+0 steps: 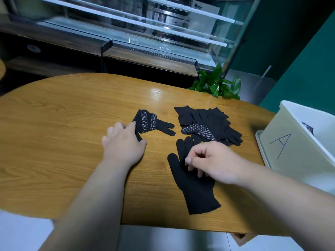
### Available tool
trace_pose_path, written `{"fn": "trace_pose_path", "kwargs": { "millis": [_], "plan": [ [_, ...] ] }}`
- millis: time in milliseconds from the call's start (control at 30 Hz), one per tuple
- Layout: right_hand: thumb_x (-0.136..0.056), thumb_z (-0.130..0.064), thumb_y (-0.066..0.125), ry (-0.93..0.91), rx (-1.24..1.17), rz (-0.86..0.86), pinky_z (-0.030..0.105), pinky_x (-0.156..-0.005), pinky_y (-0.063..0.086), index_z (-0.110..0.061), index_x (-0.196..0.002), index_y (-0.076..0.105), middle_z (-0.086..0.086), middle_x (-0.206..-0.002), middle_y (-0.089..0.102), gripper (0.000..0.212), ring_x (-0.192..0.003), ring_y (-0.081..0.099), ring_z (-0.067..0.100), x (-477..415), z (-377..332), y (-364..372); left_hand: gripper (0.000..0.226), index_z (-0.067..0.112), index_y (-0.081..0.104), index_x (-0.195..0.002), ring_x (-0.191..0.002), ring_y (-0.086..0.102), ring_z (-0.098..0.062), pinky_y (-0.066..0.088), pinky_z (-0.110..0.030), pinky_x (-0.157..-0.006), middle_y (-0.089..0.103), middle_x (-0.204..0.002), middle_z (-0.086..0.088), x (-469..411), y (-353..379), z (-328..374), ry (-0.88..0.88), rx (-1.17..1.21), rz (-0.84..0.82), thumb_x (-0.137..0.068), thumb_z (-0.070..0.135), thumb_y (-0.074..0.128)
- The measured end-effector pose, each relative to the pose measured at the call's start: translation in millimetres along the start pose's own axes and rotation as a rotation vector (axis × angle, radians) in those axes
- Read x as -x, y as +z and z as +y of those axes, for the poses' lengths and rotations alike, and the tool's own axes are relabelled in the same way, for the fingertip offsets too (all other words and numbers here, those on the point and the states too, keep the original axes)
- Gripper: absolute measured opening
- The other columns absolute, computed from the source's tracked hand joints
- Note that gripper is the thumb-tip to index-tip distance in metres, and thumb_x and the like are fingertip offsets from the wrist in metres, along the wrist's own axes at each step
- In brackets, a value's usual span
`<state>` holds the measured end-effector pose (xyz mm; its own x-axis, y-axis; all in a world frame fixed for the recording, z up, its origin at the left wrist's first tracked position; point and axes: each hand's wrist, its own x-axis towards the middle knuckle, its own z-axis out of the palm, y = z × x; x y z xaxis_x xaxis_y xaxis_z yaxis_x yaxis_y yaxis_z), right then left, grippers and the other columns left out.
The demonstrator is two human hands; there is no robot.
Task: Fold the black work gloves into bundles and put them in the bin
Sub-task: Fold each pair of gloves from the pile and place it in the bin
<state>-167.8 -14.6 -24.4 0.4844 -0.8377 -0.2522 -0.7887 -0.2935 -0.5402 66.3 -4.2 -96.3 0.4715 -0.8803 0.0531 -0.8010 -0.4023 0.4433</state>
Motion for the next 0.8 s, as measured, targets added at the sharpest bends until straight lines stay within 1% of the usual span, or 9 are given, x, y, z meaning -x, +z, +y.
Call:
{"fn": "trace_pose_path", "kwargs": {
  "millis": [167,300,400,467,567,633,667,733,800],
  "plan": [
    [-0.097,-0.031,0.061,0.000,0.025,-0.003,0.029,-0.066,0.055,-0.021,-0.081,0.071,-0.013,-0.080,0.074,0.021,-0.068,0.069,0.010,-1,2,-1,0.031,0.033,0.063,-0.116,-0.122,0.040,-0.027,0.035,-0.040,-0.098,0.046,-0.129,-0.001,-4,3,-1,-0.064,0.042,0.037,-0.089,0.048,0.062],
    [-0.097,-0.030,0.060,0.007,0.014,0.008,0.032,-0.068,0.058,-0.022,-0.082,0.072,-0.013,-0.082,0.074,0.021,-0.068,0.070,0.010,-2,3,-5,0.006,0.030,0.060,-0.087,-0.113,0.043,-0.026,0.035,-0.037,-0.093,0.047,-0.115,0.003,0,-1,3,-0.008,0.104,0.006,-0.085,0.035,0.061],
    [-0.096,-0.027,0.061,0.002,-0.038,0.059,0.030,-0.067,0.057,-0.023,-0.080,0.072,-0.012,-0.082,0.075,0.020,-0.069,0.070,0.010,-5,1,-7,0.017,0.021,0.056,-0.077,-0.083,0.053,-0.017,0.039,-0.031,-0.071,0.058,-0.093,0.001,4,-17,14,0.056,0.469,-0.076,-0.084,0.031,0.067],
    [-0.094,-0.024,0.062,-0.001,-0.088,0.121,0.029,-0.068,0.057,-0.025,-0.080,0.073,-0.011,-0.081,0.075,0.018,-0.072,0.070,0.009,-9,-1,-10,0.021,0.018,0.055,-0.077,-0.065,0.051,-0.015,0.037,-0.030,-0.062,0.061,-0.077,0.001,10,-32,24,0.080,0.750,-0.147,-0.089,0.029,0.068],
    [-0.090,-0.025,0.067,-0.047,-0.159,0.180,0.034,-0.076,0.058,-0.027,-0.079,0.073,-0.002,-0.081,0.072,0.013,-0.077,0.069,0.013,-12,-7,-11,0.015,0.017,0.055,-0.083,-0.054,0.060,-0.017,0.049,-0.029,-0.053,0.068,-0.076,-0.004,18,-45,35,0.044,1.090,-0.183,-0.095,0.021,0.064],
    [-0.086,-0.026,0.074,-0.120,-0.190,0.169,0.029,-0.079,0.054,-0.030,-0.084,0.072,-0.003,-0.082,0.070,0.005,-0.076,0.064,0.012,-12,-13,-9,0.010,0.014,0.056,-0.089,-0.047,0.058,-0.016,0.048,-0.026,-0.044,0.069,-0.075,-0.006,21,-45,40,-0.046,1.247,-0.216,-0.096,0.017,0.063],
    [-0.085,-0.025,0.077,-0.155,-0.216,0.159,0.028,-0.082,0.055,-0.030,-0.093,0.071,-0.003,-0.089,0.070,0.011,-0.079,0.064,0.013,-12,-15,-6,0.007,0.013,0.058,-0.092,-0.045,0.056,-0.016,0.046,-0.025,-0.042,0.069,-0.073,-0.006,22,-43,42,-0.095,1.301,-0.243,-0.096,0.017,0.063],
    [-0.082,-0.028,0.080,-0.179,-0.321,0.127,0.036,-0.092,0.054,-0.027,-0.114,0.064,-0.003,-0.106,0.067,0.035,-0.093,0.064,0.022,-12,-16,-1,0.008,0.010,0.060,-0.100,-0.044,0.053,-0.016,0.042,-0.024,-0.041,0.069,-0.070,-0.006,23,-40,43,-0.166,1.380,-0.302,-0.096,0.016,0.062],
    [-0.072,-0.051,0.080,-0.163,-0.390,0.111,0.045,-0.095,0.053,-0.032,-0.128,0.053,-0.008,-0.112,0.063,0.065,-0.098,0.064,0.024,-13,-19,1,0.015,0.007,0.059,-0.108,-0.044,0.053,-0.015,0.042,-0.023,-0.041,0.068,-0.071,-0.008,21,-38,42,-0.207,1.416,-0.338,-0.096,0.015,0.062]
  ]
}}
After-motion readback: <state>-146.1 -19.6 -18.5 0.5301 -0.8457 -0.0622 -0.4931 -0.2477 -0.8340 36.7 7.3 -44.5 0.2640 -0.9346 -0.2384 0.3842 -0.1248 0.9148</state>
